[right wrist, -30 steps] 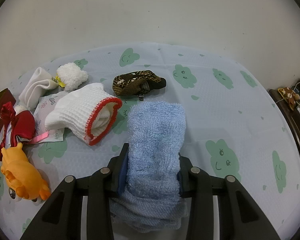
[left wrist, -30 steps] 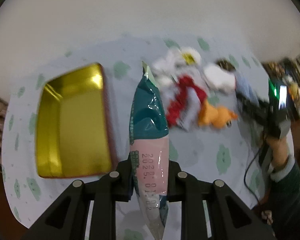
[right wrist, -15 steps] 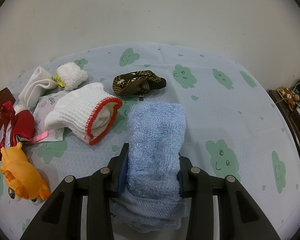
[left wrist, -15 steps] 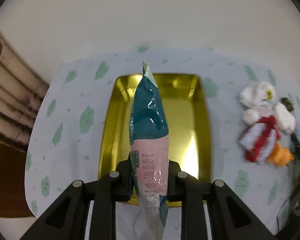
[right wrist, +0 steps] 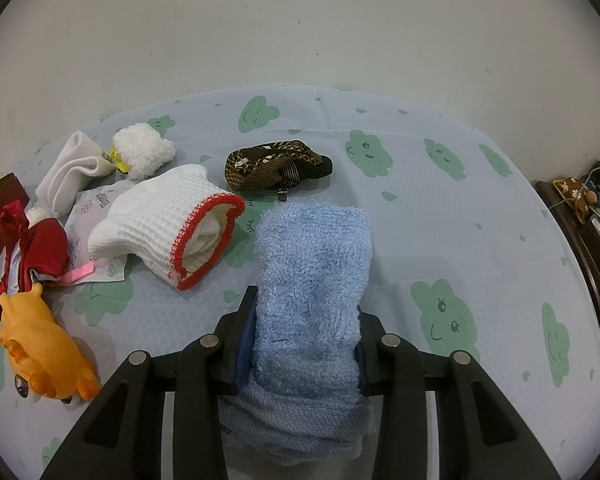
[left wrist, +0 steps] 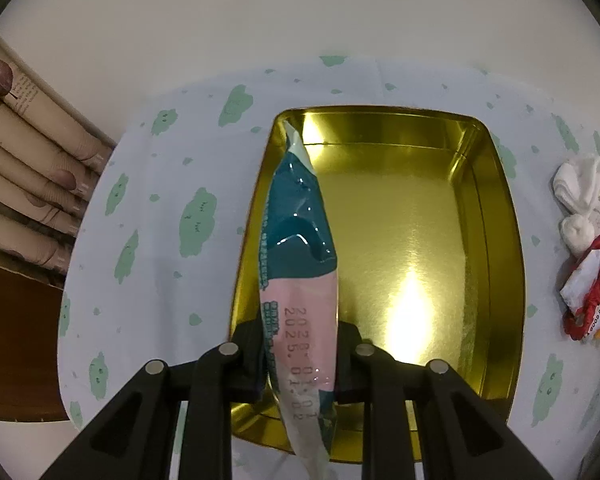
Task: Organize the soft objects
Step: 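Lower the packet into the tin and open the left tool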
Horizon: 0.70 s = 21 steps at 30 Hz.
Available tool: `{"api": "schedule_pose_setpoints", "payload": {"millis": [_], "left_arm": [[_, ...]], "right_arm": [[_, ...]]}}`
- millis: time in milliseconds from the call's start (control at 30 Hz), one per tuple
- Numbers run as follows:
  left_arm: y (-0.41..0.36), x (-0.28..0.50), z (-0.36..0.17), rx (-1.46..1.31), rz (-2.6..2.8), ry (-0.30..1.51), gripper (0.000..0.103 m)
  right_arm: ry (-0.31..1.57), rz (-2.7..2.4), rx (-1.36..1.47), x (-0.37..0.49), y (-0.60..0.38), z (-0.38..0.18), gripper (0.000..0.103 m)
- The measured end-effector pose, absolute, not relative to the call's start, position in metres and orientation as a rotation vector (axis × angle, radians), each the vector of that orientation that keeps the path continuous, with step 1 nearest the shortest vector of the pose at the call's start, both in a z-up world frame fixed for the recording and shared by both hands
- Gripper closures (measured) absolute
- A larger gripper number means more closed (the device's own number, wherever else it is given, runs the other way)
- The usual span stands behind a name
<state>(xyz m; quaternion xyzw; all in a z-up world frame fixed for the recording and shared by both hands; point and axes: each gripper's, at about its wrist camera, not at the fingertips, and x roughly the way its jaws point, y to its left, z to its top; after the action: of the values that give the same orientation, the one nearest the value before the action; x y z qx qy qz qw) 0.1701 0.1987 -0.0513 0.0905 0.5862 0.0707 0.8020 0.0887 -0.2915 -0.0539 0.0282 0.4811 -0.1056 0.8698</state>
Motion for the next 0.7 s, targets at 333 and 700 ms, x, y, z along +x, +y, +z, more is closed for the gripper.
{"api": "schedule_pose_setpoints", "payload": {"millis": [333, 700], "left_arm": [[0.2, 0.175, -0.067, 0.24, 0.219, 1.272, 0.078], [0.198, 0.17, -0.057, 0.173, 0.159, 1.25, 0.062]], "right_arm": [[1.006, -0.221, 0.056, 0.087, -0.294, -0.053, 0.066], [1.007, -0.222, 0.053, 0.085, -0.298, -0.052, 0.066]]}}
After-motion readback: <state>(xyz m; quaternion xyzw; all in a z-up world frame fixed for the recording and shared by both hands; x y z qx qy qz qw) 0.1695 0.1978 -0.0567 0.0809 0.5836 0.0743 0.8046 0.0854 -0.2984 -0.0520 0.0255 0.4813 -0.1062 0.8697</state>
